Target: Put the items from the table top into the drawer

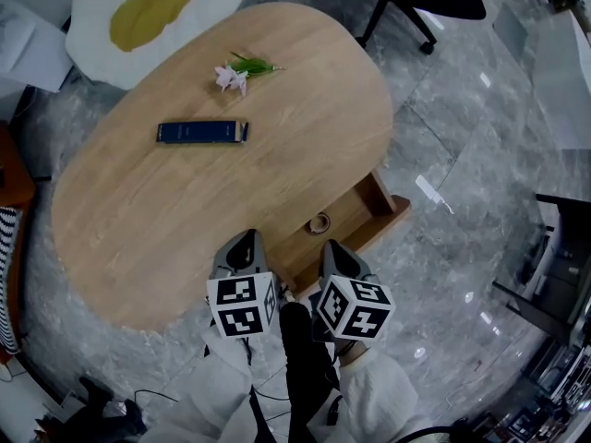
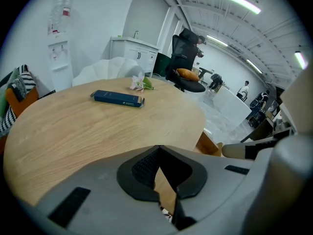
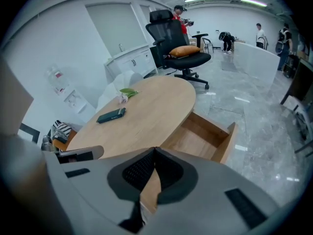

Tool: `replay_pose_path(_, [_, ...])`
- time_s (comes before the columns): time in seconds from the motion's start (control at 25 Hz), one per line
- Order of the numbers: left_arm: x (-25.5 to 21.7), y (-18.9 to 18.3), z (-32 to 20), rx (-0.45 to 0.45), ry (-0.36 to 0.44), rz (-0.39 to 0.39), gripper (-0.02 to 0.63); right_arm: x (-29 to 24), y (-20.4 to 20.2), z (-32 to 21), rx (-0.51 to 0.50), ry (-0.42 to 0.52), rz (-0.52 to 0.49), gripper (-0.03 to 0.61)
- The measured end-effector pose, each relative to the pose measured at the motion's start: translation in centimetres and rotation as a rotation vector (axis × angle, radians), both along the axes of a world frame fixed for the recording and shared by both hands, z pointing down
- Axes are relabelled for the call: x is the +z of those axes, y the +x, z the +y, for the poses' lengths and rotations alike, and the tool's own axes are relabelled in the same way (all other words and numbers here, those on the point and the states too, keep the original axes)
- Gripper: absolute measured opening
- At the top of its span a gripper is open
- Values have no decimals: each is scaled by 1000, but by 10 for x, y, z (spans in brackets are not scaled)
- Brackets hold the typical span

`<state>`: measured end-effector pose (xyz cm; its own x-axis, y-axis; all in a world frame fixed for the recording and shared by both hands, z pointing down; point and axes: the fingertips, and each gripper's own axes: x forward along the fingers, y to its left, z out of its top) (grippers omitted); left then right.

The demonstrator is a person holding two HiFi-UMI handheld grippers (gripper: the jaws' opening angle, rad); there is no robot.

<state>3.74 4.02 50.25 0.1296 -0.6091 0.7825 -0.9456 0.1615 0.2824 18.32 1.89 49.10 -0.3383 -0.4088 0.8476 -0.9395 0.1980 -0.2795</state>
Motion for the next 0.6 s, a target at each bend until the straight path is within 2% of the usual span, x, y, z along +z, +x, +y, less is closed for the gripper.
replay_pose_path(0.2, [-12,-3,-14,-32,16,-25,-6,-11,-4,-15,-78,17,0,63])
replay_pose_path(0.44, [-21,-22,-27,-125,39,-28,-6,-24,-21,-44,-212,66,21,63])
replay_pose_path(0.6, [-16,-43,-31,-170,39,-24,-6,-17,-46,-57,-253,32,-1,63])
